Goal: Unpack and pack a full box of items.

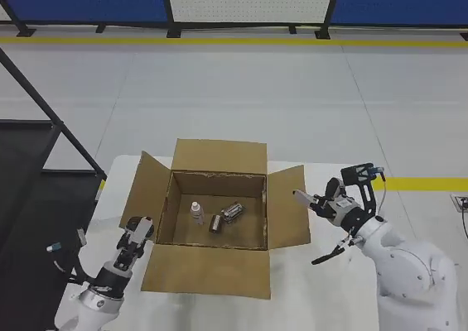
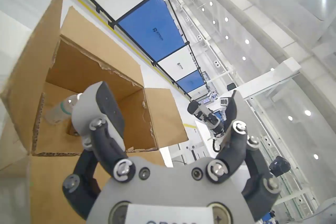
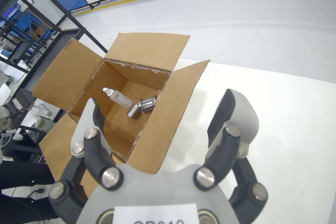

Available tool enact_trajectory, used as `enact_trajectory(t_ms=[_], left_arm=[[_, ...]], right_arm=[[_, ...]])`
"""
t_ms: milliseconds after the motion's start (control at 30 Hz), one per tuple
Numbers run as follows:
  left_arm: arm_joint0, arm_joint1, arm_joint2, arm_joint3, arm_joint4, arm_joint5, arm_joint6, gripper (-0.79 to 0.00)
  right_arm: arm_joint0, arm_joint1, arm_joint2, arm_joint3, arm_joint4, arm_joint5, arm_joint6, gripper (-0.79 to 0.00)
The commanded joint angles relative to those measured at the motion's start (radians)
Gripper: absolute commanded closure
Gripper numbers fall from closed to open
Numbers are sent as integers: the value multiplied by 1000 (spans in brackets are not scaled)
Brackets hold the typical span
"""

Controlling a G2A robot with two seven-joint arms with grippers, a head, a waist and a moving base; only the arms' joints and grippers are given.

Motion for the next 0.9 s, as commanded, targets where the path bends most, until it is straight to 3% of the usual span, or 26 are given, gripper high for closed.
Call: enact_trajectory(t_ms=[0, 200, 367, 567, 867], left_arm=[[29, 0, -28, -17, -19, -12, 45, -785], [69, 6, -164, -31, -147, 13, 63, -785], [33, 14, -207, 41, -168, 68, 24, -785], [-16, 22, -165, 107, -133, 58, -59, -785], [-19, 28, -93, 77, -99, 34, -119, -785]], right_arm=[[9, 5, 7, 19, 8, 5, 4, -785], [52, 21, 19, 92, 42, 32, 92, -785], [102, 34, 8, 169, 100, 32, 195, -785], [152, 46, -29, 228, 193, -18, 265, -785], [156, 62, -69, 216, 340, -94, 245, -785]])
